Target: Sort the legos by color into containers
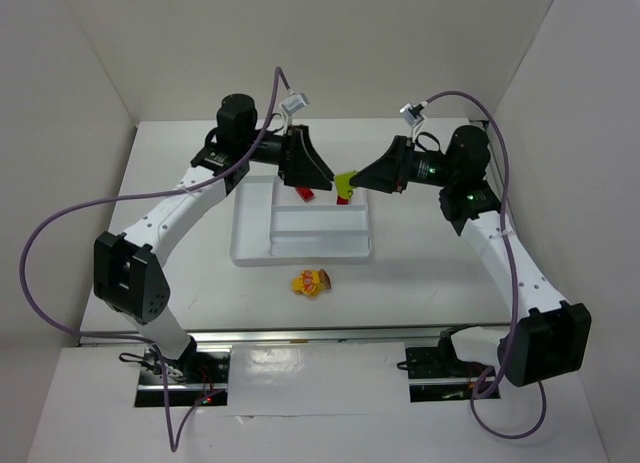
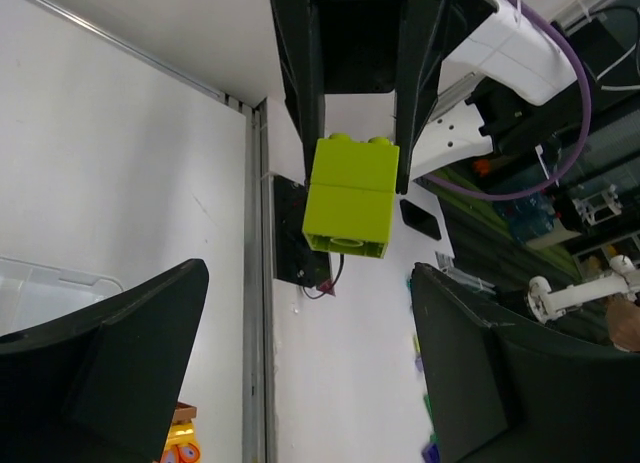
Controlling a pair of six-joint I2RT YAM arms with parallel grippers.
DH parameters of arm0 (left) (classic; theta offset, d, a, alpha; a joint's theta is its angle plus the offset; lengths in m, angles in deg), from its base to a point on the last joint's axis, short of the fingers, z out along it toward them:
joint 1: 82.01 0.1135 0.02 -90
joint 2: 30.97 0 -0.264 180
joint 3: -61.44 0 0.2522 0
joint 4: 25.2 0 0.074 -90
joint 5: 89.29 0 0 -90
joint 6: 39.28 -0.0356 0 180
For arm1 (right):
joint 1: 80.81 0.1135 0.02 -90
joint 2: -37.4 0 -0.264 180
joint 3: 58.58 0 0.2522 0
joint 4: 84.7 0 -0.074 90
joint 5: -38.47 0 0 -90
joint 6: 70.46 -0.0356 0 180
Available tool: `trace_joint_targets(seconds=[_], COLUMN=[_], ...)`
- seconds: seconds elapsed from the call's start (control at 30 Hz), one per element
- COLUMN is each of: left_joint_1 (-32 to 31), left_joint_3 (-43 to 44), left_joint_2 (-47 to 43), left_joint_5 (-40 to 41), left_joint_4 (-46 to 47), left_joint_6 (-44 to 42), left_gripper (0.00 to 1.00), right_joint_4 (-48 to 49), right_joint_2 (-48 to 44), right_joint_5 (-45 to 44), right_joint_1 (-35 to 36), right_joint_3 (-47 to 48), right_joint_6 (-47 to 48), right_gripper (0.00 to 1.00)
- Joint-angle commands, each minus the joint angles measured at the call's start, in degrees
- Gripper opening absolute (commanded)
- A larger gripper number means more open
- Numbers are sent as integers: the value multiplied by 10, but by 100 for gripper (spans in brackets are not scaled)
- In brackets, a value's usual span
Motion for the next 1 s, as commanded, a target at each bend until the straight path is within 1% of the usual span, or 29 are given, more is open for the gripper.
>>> trace_joint_targets(seconds=[0.0, 0.1, 0.17, 0.43, 0.5, 0.67, 0.7, 0.73, 0.77, 0.83, 0.9, 0.93, 0.97], left_joint_1=[-14, -19, -24, -35, -40, -45, -45, -45, -45, -45, -50, -51, -51], left_joint_3=[32, 18, 18, 13, 13, 18, 18, 18, 18, 23, 29, 29, 29], left_joint_2=[3, 3, 3, 3, 9, 14, 14, 14, 14, 20, 20, 20, 25], left_joint_5=[-14, -19, -19, -36, -36, -24, -24, -24, -24, -24, -24, -24, -24], left_joint_4=[-14, 15, 15, 27, 36, 36, 45, 45, 52, 52, 47, 47, 54], left_joint_6=[-36, -22, -22, -22, -8, -8, -1, -1, 7, 7, 7, 7, 14], left_gripper=[93, 93, 93, 85, 85, 85, 73, 70, 70, 65, 54, 51, 50], right_joint_4=[48, 48, 48, 41, 41, 41, 41, 36, 36, 31, 26, 19, 19], right_joint_2=[4, 9, 15, 20, 20, 25, 25, 25, 25, 25, 25, 25, 25], right_joint_5=[11, 11, 4, -1, -1, -1, -1, -1, -1, -1, -1, -1, -1], right_joint_1=[-2, 4, 4, 4, 9, 15, 15, 15, 15, 20, 20, 20, 20], right_joint_3=[5, 5, 5, 0, 0, 0, 0, 0, 0, 0, 0, 0, 0], right_joint_6=[-17, -17, -12, -12, -12, -12, -12, -12, -12, -6, -1, -1, 4], right_gripper=[21, 21, 21, 21, 21, 21, 21, 21, 21, 21, 21, 21, 21])
